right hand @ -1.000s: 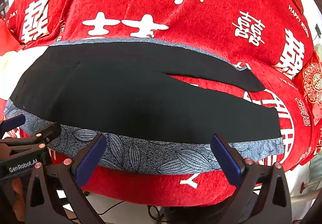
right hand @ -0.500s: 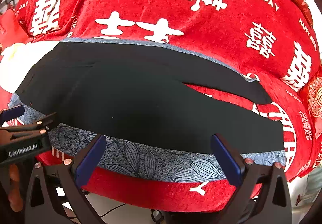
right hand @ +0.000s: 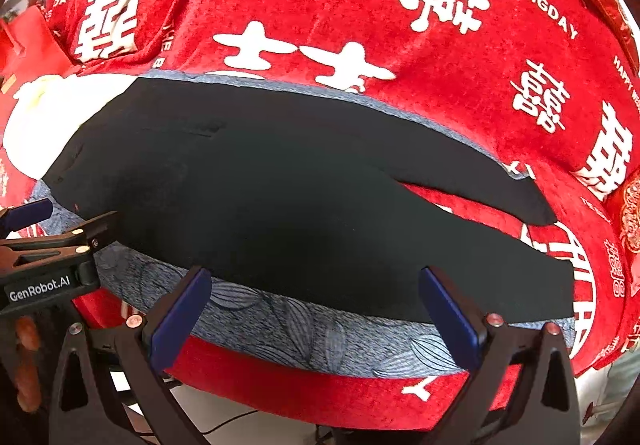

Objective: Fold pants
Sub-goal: 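Move both grippers to the patterned waistband edge of the black trousers, then grasp the waistband with both grippers and lift it off the bedspread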

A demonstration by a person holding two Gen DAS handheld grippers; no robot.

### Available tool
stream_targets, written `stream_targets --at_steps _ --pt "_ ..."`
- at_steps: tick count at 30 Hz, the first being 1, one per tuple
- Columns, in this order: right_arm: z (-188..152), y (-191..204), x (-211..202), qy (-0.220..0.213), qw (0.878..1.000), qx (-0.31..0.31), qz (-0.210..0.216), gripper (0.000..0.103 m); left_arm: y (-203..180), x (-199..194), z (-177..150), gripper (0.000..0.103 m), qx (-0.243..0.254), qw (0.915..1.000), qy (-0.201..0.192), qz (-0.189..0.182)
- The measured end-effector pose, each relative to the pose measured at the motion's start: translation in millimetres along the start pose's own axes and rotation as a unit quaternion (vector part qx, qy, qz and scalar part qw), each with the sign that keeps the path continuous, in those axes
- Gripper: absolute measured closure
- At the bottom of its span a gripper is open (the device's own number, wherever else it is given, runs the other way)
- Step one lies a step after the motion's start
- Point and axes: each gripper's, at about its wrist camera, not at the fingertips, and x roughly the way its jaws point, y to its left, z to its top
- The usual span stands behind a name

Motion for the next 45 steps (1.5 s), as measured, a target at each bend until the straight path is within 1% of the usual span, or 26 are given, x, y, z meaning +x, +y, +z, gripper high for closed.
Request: stream_targets --at_steps 6,14,16,18,20,22,25,29,33,36,41,45 --pt "14 17 2 -0.005 1.000 -0.012 0.009 0.000 20 2 5 0.000 -0.011 0.9999 -0.003 0.013" --pt "27 29 7 -0.009 0.999 -0.028 0.018 0.000 32 10 11 0.000 0.006 0.9998 -0.004 0.019" --pt "31 29 10 -0.011 0.999 -0.037 0.036 0.000 32 14 15 0.000 0.022 0.9995 -0.004 0.021" --pt "38 28 13 -0.013 0.997 -0.045 0.057 0.000 34 16 24 0.000 0.036 0.9992 -0.004 0.015" --pt "47 26 20 -0.013 0.994 -0.061 0.095 0.000 37 18 39 0.000 0.052 0.9986 -0.005 0.003" --pt "59 27 29 -0.012 0.989 -0.093 0.118 0.000 40 20 54 0.000 0.064 0.9979 -0.009 -0.006" --pt "75 29 45 -0.011 0.978 -0.141 0.151 0.000 46 25 79 0.000 0.086 0.9961 -0.019 -0.003" --pt "111 34 85 0.011 0.966 -0.175 0.189 0.000 54 41 104 0.000 0.100 0.9947 -0.021 0.001" --pt "150 45 129 0.029 0.956 -0.190 0.220 0.000 64 66 119 0.000 0.112 0.9936 -0.007 0.006" --pt "170 59 164 0.050 0.947 -0.221 0.227 0.000 69 88 131 0.000 0.124 0.9922 0.007 0.014" --pt "186 68 202 0.071 0.938 -0.252 0.228 0.000 69 121 148 0.000 0.131 0.9908 0.026 0.018" --pt "201 71 224 0.078 0.932 -0.266 0.234 0.000 74 140 163 0.000 0.124 0.9914 0.041 0.001"
